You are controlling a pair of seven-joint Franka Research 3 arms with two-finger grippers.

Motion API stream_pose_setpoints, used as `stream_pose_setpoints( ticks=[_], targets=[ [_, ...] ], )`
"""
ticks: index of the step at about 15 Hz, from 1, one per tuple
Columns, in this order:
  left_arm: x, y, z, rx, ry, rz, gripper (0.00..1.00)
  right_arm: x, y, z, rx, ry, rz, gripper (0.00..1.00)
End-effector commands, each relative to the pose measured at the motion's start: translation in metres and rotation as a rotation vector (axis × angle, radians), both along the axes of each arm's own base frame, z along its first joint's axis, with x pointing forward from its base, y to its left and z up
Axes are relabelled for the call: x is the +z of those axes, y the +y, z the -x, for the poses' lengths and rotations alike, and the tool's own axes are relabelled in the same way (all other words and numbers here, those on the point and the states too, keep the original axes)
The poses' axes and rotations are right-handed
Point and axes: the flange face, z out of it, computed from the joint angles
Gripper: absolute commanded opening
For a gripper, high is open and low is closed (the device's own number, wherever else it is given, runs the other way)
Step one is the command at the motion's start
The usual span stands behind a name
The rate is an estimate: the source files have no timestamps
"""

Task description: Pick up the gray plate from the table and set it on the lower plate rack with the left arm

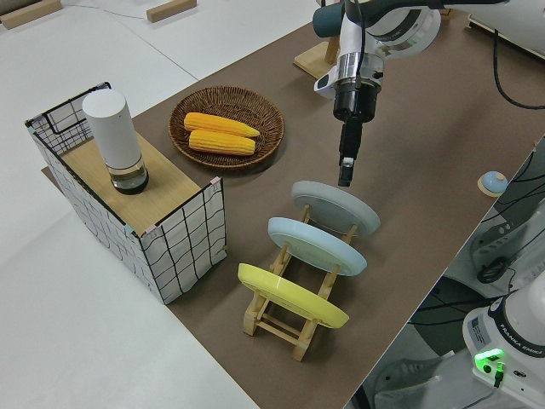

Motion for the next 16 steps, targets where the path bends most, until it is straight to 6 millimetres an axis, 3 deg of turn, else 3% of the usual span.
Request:
stream_pose_setpoints(
  ticks=[1, 5, 10, 13, 16],
  targets=[
    [0.021, -0.026, -0.010, -0.001, -0.076, 0.103, 1.00, 0.004, -0.004, 0.003, -0.005, 0.005, -0.002, 0.990],
    [0.049, -0.053, -0.027, 0.044, -0.225, 0.299, 1.00, 0.004, -0.003, 0.003, -0.003, 0.005, -0.002, 0.990],
    [0.065, -0.097, -0.031, -0.027, -0.284, 0.354, 0.99, 0.004, -0.004, 0.003, -0.005, 0.005, -0.002, 0.987],
    [0.097, -0.112, -0.033, -0.034, -0.311, 0.470, 0.99, 0.004, -0.004, 0.003, -0.005, 0.005, -0.002, 0.987],
    [0.132, -0.115, -0.034, -0.167, -0.260, 0.605, 0.99, 0.004, -0.004, 0.003, -0.005, 0.005, -0.002, 0.990]
  ],
)
